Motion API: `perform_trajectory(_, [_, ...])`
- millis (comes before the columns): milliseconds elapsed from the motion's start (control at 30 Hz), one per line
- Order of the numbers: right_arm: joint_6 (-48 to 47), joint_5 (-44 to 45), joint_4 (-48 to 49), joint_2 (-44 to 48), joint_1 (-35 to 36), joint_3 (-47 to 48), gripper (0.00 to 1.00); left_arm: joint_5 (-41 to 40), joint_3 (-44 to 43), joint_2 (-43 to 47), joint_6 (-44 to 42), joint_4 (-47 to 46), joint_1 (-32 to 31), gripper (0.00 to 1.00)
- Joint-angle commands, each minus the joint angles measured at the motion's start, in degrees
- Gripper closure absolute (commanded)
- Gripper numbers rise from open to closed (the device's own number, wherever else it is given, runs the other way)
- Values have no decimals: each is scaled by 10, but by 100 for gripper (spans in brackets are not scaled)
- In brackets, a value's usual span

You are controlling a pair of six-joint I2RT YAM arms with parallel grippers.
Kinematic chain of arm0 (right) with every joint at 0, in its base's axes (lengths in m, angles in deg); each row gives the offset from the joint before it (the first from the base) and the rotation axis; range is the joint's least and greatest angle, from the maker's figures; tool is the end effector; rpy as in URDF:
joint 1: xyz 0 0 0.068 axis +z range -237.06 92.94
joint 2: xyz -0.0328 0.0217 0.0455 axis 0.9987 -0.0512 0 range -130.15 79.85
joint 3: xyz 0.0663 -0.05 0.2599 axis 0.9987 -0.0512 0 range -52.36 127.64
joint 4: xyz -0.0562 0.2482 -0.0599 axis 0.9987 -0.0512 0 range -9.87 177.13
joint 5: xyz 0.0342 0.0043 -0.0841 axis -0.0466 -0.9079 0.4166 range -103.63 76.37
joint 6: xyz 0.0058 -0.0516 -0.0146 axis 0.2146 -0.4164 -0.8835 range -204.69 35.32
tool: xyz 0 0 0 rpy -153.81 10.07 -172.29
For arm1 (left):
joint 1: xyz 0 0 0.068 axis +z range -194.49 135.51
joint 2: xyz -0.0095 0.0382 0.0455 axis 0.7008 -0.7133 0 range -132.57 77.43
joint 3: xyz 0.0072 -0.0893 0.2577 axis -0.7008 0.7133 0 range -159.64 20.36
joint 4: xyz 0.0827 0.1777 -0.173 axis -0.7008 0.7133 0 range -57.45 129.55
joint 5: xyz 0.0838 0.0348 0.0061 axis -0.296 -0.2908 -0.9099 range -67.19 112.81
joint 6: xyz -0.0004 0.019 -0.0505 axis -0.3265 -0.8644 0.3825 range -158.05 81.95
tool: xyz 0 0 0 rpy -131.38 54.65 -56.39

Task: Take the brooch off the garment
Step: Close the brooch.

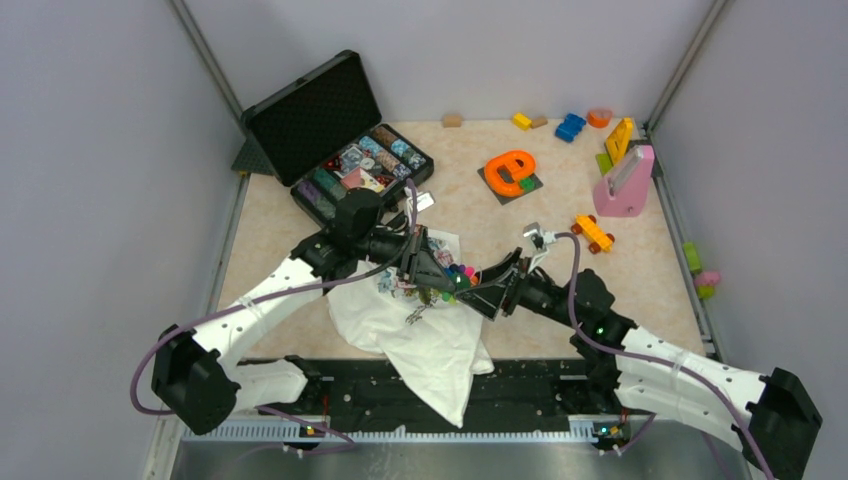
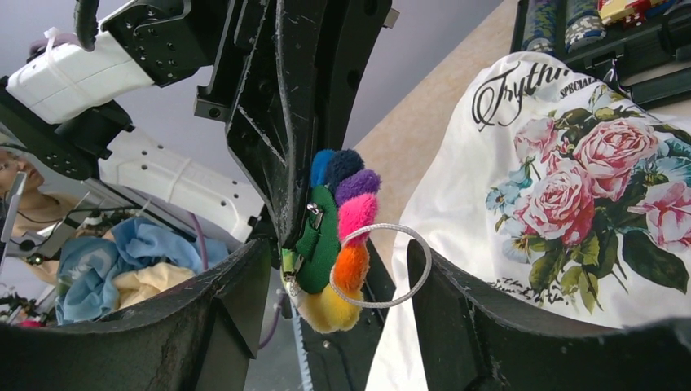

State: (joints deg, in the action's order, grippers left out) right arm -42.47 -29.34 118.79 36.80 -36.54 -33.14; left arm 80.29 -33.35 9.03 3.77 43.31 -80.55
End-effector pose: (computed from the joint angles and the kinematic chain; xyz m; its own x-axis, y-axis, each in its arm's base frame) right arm 0.1087 0.1471 0.2644 -0.5498 0.3501 -0.7584 -0.7348 0.2291 0.6384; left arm 0.1919 -0.1767 0.3148 -0.8803 0.1974 -0.4314 0.4629 0.1587 -0.8721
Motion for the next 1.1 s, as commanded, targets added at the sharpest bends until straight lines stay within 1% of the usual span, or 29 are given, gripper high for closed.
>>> perform_trajectory(0, [2,-13,39,12,7,15,35,20,7,11,0,-33,-2,100])
perform_trajectory(200, [-20,-30,17,56,7,4,27,23,17,15,15,-59,-2,100])
perform_trajectory(333, [-26,-18,-11,99,7,-2,25,28,26,16,30,-89,-2,100])
perform_trajectory(433, [-20,-4,-24,114,3,-7,26,41,44,20,64,-152,-2,100])
perform_trajectory(533, [2,-6,-2,109,-1,-14,29,48,53,21,92,-193,-2,100])
perform_trajectory(633, [16,-5,22,91,-4,-19,35,51,55,25,101,-203,-2,100])
perform_trajectory(700, [27,2,48,77,-5,-30,36,51,54,28,102,-203,-2,100])
perform_trajectory(833, [55,-8,136,50,-11,-53,38,49,56,32,103,-198,-2,100])
perform_trajectory(967, [74,-23,180,28,-18,-59,44,48,57,37,103,-197,-2,100])
perform_trajectory(1067, [92,-32,214,21,-21,-67,45,49,59,38,104,-197,-2,100])
